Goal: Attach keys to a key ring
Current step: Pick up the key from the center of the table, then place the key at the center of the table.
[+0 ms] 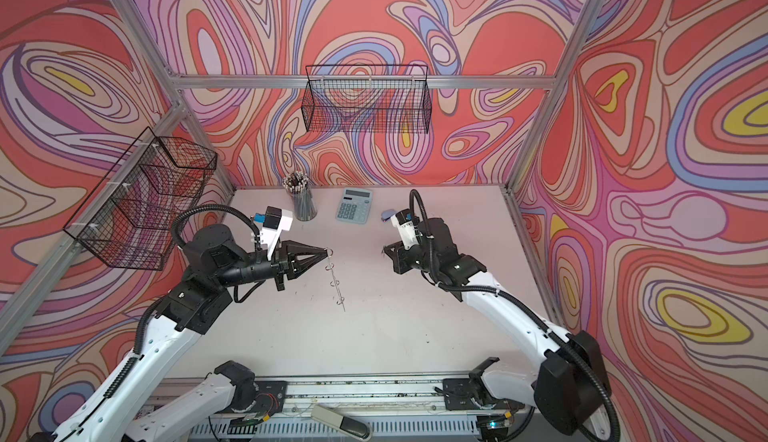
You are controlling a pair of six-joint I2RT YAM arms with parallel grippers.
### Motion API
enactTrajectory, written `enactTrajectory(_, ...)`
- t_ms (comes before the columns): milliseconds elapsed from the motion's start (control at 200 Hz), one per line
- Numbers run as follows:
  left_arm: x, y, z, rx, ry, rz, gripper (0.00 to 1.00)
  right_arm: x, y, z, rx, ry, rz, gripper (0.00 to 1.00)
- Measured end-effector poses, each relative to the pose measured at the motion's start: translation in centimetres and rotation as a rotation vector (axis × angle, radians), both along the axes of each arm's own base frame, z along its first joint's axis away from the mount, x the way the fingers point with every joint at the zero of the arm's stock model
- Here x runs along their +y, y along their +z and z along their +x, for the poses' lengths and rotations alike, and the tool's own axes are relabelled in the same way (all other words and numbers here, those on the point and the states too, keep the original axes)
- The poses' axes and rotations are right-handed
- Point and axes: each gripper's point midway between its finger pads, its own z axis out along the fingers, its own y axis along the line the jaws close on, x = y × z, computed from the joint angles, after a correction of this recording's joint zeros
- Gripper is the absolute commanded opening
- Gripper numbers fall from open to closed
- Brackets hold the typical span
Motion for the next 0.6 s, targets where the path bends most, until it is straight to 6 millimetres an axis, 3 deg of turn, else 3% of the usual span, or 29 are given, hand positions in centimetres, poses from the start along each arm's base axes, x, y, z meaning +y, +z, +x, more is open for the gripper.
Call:
enactTrajectory(351, 0.6, 1.2, 1.1, -0.031, 0.081, -0.006, 0.00, 3.1, 11.6, -2.5, -0.433, 0.248, 0.401, 0.00)
enactTrajectory(471, 0.7, 1.2, 1.3, -0.032, 0.094, -0.005, 0.00, 3.3, 13.8, -3.6, -0.505, 0.312, 0.480, 0.00)
enactTrajectory(601, 0.7, 1.6, 1.4, -0.041, 0.100, -0.008, 0.00, 3.4, 14.8, -4.4, -0.536, 0.353, 0.523, 0.00)
